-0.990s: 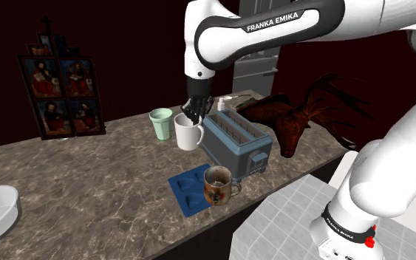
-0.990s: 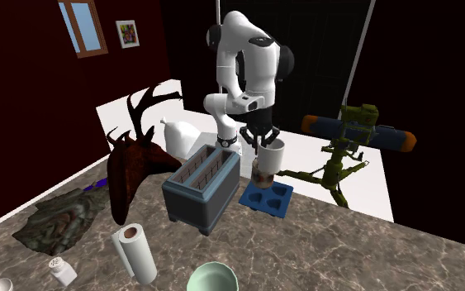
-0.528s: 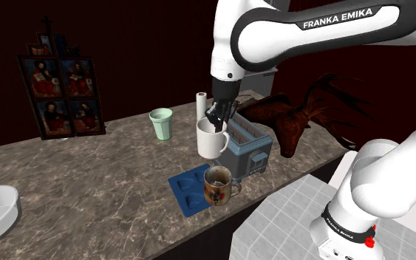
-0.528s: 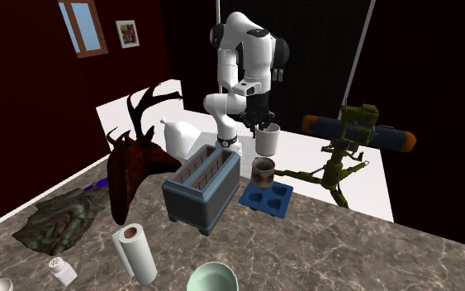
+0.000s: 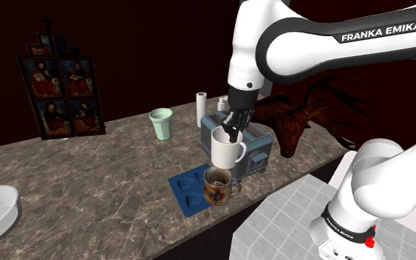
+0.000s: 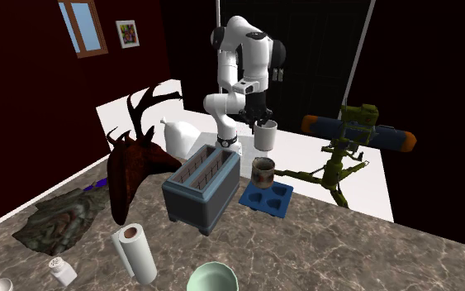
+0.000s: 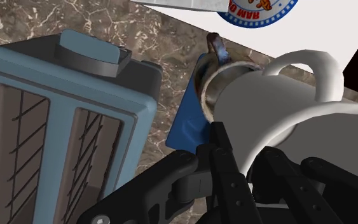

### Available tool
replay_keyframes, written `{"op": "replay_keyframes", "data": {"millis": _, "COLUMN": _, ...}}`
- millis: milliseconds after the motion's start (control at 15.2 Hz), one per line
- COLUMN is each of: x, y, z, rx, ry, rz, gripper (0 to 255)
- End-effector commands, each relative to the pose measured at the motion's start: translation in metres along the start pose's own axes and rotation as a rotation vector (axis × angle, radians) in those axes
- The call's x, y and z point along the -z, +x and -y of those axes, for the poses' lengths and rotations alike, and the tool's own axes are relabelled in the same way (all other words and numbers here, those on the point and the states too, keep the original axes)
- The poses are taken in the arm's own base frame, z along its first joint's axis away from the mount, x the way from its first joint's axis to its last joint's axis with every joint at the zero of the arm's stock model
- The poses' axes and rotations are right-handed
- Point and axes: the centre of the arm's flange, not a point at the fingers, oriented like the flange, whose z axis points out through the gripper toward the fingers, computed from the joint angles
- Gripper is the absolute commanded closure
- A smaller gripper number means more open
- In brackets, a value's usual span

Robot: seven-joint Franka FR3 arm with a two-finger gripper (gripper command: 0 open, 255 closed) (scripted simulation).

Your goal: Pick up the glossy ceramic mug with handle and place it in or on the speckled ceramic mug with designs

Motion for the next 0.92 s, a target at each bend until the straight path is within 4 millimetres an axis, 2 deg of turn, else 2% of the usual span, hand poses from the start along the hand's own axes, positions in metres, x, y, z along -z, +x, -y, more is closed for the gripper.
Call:
{"op": "replay_keyframes", "data": {"millis": 0, "x": -0.011, "y": -0.002, "z": -0.002, "rx": 0.0, "ry": 0.0, "rz": -0.001, "gripper": 255}}
{"op": "replay_keyframes", "data": {"millis": 726, "x": -0.069, "y": -0.004, "z": -0.005, "rx": 0.0, "ry": 0.0, "rz": -0.001, "gripper": 255}}
{"op": "replay_keyframes", "data": {"millis": 858, "x": -0.072, "y": -0.004, "z": -0.005, "rx": 0.0, "ry": 0.0, "rz": -0.001, "gripper": 255}}
